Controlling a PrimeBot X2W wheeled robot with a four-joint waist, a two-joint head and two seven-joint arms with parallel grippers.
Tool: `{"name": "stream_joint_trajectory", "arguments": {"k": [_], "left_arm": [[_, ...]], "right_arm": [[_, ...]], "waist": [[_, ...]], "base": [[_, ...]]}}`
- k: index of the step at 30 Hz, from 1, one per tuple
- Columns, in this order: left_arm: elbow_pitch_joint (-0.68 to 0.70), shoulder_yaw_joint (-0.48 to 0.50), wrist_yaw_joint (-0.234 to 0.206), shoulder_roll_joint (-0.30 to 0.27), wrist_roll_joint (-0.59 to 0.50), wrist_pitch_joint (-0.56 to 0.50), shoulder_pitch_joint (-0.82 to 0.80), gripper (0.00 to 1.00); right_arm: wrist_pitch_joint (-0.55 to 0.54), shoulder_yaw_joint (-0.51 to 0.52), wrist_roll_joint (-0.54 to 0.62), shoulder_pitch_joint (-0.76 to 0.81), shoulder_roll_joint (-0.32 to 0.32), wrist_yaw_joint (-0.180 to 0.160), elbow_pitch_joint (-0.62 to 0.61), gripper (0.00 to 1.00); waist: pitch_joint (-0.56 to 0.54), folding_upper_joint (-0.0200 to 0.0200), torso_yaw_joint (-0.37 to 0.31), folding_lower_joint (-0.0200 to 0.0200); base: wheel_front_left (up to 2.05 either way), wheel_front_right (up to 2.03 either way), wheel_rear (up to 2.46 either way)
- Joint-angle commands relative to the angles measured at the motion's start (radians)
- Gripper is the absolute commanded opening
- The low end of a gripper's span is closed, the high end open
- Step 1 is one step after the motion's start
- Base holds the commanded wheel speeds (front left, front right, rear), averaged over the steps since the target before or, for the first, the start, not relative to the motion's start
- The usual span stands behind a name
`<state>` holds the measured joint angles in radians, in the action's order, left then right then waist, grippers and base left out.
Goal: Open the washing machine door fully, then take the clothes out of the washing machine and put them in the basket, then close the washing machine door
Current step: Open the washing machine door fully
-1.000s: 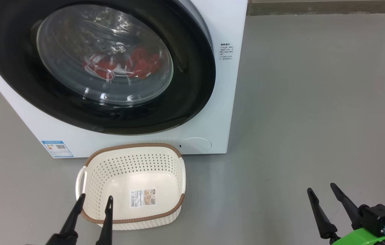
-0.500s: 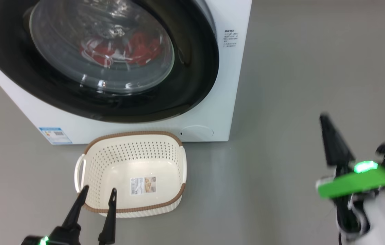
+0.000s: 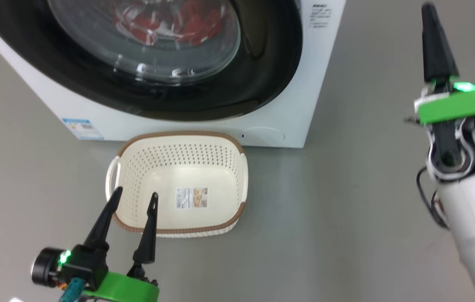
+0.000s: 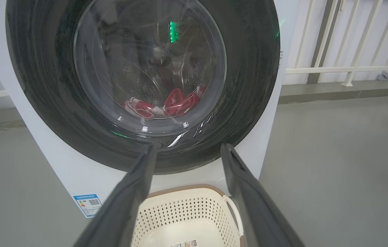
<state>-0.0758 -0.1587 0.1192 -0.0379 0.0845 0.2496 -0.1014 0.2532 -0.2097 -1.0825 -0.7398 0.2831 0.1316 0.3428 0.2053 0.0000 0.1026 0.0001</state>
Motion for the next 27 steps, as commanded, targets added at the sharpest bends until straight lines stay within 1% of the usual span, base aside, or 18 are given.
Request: {"name": "stream_joint_trajectory", "arguments": {"k": [1,3,8,12,16,22,27], "left_arm": [[0.030,0.026,0.001,-0.012,0.007,0.012,-0.037,1.00],[0.033,0.020,-0.002,-0.012,0.015,0.012,-0.049,1.00],[0.035,0.003,-0.006,-0.012,0.034,0.012,-0.080,1.00],[0.037,-0.011,-0.009,-0.012,0.044,0.012,-0.098,1.00],[0.040,-0.024,-0.012,-0.012,0.049,0.012,-0.116,1.00],[0.040,-0.038,-0.016,-0.012,0.062,0.012,-0.141,1.00],[0.042,-0.055,-0.021,-0.012,0.073,0.012,-0.156,1.00]], "right_arm": [[-0.009,-0.027,-0.032,-0.032,0.005,-0.001,-0.014,0.00],[-0.031,-0.054,-0.101,-0.080,0.016,-0.001,0.007,0.00],[-0.099,-0.130,-0.220,-0.175,0.062,-0.001,0.048,0.00],[-0.177,-0.150,-0.338,-0.230,0.078,-0.001,0.081,0.00],[-0.269,-0.156,-0.428,-0.282,0.091,-0.001,0.115,0.00],[-0.418,-0.182,-0.487,-0.356,0.110,-0.001,0.178,0.00],[-0.508,-0.178,-0.526,-0.407,0.111,-0.001,0.236,0.00]], "waist": [[0.037,0.0000,0.031,0.0000],[0.053,0.0000,0.041,0.0000],[0.090,0.0000,0.068,0.0000],[0.114,0.0000,0.084,0.0000],[0.140,0.0000,0.098,0.0000],[0.180,0.0000,0.118,0.0000],[0.205,0.0000,0.136,0.0000]], "base": [[0.00,0.00,0.00],[0.00,0.00,0.00],[0.00,0.00,0.00],[0.00,0.00,0.00],[0.00,0.00,0.00],[0.00,0.00,0.00],[0.00,0.00,0.00]]}}
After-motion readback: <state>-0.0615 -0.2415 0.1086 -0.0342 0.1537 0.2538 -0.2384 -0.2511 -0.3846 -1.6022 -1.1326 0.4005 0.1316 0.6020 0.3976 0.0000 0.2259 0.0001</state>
